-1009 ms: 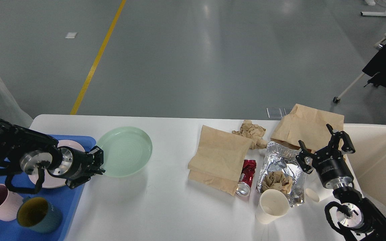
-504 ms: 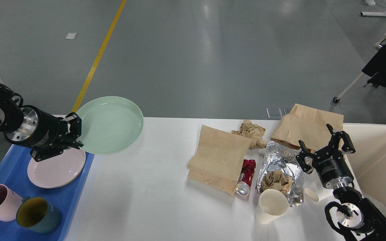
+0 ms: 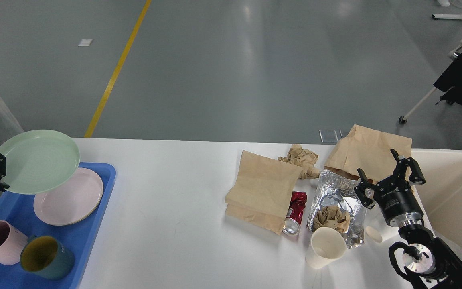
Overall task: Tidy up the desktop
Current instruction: 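Lift the green saucer and stack it on the pink plate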
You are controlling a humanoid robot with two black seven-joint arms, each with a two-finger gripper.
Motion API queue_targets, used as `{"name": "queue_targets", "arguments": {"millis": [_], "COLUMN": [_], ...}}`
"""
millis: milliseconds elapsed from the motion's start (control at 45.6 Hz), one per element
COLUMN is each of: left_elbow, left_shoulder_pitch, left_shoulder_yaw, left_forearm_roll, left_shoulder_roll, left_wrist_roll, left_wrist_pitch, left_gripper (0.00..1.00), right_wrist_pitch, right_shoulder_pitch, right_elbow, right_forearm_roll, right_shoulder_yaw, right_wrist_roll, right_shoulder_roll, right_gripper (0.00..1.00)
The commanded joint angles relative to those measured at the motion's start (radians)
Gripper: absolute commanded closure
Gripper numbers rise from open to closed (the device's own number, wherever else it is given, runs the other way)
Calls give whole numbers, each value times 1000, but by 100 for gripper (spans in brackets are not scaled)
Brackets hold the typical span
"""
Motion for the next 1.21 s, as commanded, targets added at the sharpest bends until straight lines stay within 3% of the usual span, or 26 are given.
{"name": "queue_targets", "arguments": {"millis": [0, 175, 526, 833, 965, 1053, 1184], "left_elbow": [172, 316, 333, 335, 335, 335, 335], "left_shoulder_pitch": [208, 381, 406, 463, 464, 464, 464], "left_shoulder_yaw": [-167, -320, -342, -383, -385, -385, -385], "left_forearm_roll": [15, 38, 43, 43, 43, 43, 43], "left_shoulder_roll": [1, -40, -148, -171, -168, -165, -165], "left_wrist_roll": [51, 77, 85, 88, 87, 87, 85], "left_wrist_pitch": [2, 15, 58, 73, 75, 76, 107], "left_gripper": [100, 100, 100, 99, 81, 60, 41], "right_wrist_pitch": [0, 0, -2, -2, 0, 0, 0], "right_shoulder_pitch": [0, 0, 0, 0, 0, 0, 0], "right_elbow": [0, 0, 0, 0, 0, 0, 0], "right_forearm_roll": [0, 0, 0, 0, 0, 0, 0], "right_shoulder_yaw": [0, 0, 0, 0, 0, 0, 0], "right_wrist_roll": [0, 0, 0, 0, 0, 0, 0], "right_shoulder_roll": [0, 0, 0, 0, 0, 0, 0], "right_gripper": [0, 0, 0, 0, 0, 0, 0]}}
